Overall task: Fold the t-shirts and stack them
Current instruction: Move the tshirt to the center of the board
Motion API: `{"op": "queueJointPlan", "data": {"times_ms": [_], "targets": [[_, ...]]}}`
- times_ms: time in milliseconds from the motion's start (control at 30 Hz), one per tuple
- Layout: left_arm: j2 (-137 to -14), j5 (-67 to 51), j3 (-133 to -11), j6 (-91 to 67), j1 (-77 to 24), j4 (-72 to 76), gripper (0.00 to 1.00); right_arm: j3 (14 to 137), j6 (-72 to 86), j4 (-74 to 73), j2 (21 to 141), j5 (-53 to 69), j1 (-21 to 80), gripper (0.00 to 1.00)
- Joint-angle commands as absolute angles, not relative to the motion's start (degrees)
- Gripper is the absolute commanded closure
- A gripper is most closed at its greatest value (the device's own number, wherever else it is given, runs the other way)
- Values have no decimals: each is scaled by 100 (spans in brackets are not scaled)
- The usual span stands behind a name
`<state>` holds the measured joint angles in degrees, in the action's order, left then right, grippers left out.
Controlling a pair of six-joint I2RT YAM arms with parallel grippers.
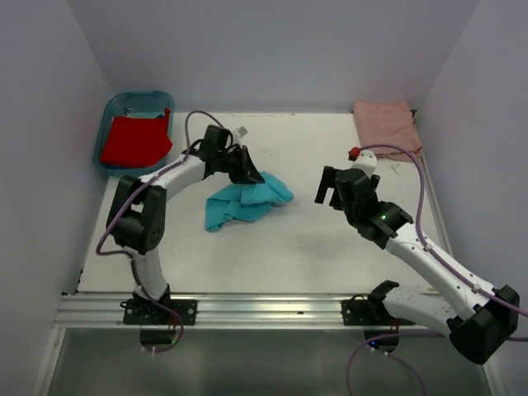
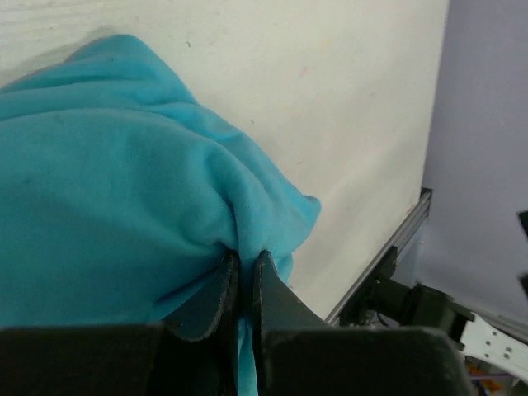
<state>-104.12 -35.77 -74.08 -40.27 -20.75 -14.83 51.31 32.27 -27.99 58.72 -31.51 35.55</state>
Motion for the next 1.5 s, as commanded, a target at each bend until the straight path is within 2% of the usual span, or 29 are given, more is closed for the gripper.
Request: {"op": "queueJointPlan", "data": {"times_ms": [0,133,267,333,367,400,467,500,600,700,733,833,933,1167,1467], "targets": [[-11230,-3771,-8391,-3253,-2407,-1914,100,5370,2708,-2242,5792,-2506,3542,1],[-12223,-3929,-9095,-3121,-2645,-1732,100,5431,2435,-2004,5959,-1820,3533,1],[-12331,-4252,-9352,-3023,-2909,-811,100,5572,2303,-2039,6214,-1425,3542,1],[-12244,-4438,-9334,-3015,-3014,-319,92,5572,2294,-1995,6258,-1257,3533,1],[-12217,-4517,-9325,-2989,-3049,-177,86,5555,2268,-1960,6275,-1213,3542,1],[-12156,-4561,-9290,-2980,-3050,-97,66,5555,2250,-1943,6258,-1143,3533,1],[-11875,-4246,-9133,-2892,-3041,132,44,5546,2241,-1934,6232,-1125,3533,1],[-11744,-4106,-9019,-2796,-3050,193,27,5546,2224,-1942,6223,-1142,3525,1],[-11102,-3438,-8474,-2681,-3050,351,13,5520,2180,-1951,6170,-1186,3533,1],[-10478,-2578,-8008,-2628,-3041,220,11,5519,2171,-1969,6179,-1239,3542,1],[-10181,-1940,-7902,-2619,-3041,133,10,5520,2171,-1995,6170,-1239,3542,1],[-9714,-367,-7534,-2882,-3050,-1024,10,5511,2162,-2030,6170,-1301,3533,1],[-9292,480,-6982,-3286,-3050,-1580,11,5520,2153,-2057,6179,-1345,3533,1],[-8570,1195,-5582,-4192,-3076,-1890,18,5520,2188,-2057,6179,-1389,3533,1],[-8569,1248,-5177,-4342,-3076,-1785,20,5467,2232,-2092,6117,-1380,3542,1]]}}
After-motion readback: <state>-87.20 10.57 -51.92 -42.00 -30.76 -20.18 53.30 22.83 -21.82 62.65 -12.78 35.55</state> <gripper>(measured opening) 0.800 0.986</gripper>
